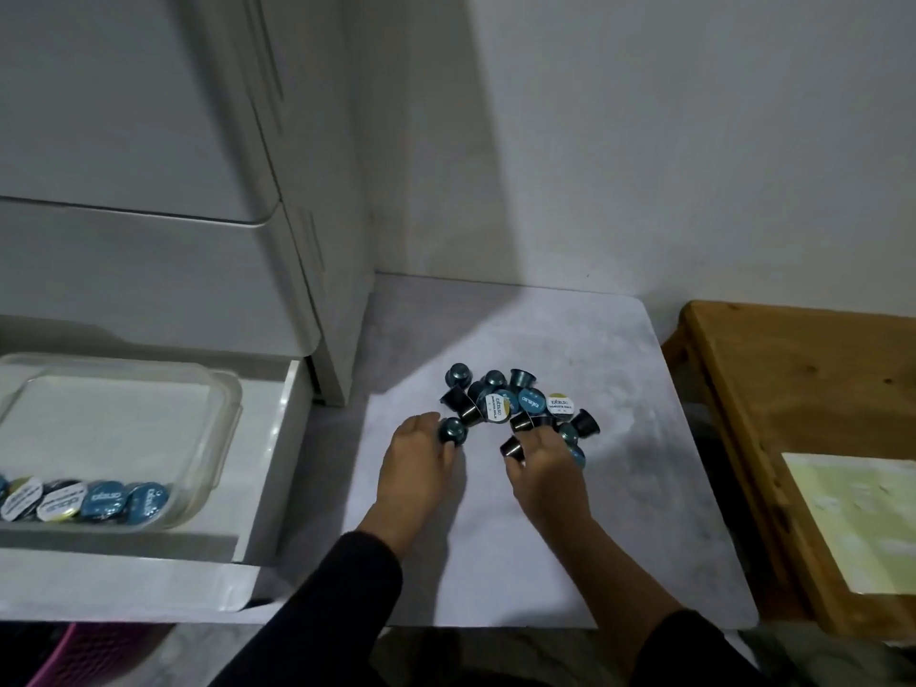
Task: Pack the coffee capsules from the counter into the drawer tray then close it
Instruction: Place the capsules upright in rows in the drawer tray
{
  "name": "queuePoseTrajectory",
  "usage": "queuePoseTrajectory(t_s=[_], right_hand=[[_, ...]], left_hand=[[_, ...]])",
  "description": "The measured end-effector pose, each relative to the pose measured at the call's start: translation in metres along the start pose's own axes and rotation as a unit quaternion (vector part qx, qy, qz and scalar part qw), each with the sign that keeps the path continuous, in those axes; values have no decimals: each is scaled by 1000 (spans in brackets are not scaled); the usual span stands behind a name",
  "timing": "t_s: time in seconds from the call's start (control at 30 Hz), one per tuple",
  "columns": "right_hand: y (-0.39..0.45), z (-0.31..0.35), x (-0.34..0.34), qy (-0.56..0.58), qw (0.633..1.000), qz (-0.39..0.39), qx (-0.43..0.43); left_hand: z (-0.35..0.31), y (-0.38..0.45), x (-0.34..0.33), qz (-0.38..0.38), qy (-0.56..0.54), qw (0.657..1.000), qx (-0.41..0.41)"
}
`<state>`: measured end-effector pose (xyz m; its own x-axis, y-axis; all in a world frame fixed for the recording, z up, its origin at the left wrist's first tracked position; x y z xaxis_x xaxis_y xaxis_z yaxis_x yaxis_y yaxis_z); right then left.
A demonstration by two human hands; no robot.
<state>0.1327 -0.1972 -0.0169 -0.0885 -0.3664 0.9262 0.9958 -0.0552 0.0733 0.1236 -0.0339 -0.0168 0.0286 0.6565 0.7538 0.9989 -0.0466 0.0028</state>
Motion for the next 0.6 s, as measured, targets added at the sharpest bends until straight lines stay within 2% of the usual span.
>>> queuePoseTrajectory(t_s=[0.2,0.37,0.6], right_hand=[[3,2,-7,25,999,1,21],[-1,0,-13,22,998,12,54],[-5,-2,-8,54,996,22,69]], left_hand=[[0,9,-17,-52,-45,997,43],[3,11,-20,-81,-65,993,48],[16,8,-14,-102,-109,986,77]])
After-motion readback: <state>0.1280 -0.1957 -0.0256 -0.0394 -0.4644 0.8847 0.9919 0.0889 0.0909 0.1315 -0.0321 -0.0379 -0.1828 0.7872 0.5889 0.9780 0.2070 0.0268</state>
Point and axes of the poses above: each hand's wrist, its own y-axis towards the middle knuckle, its own x-axis out of the back of the hand, z = x × y, the point moved 7 cm from there along y, towards the middle knuckle, and after that the axes turned 14 degrees about -x, right-handed, at the moved point
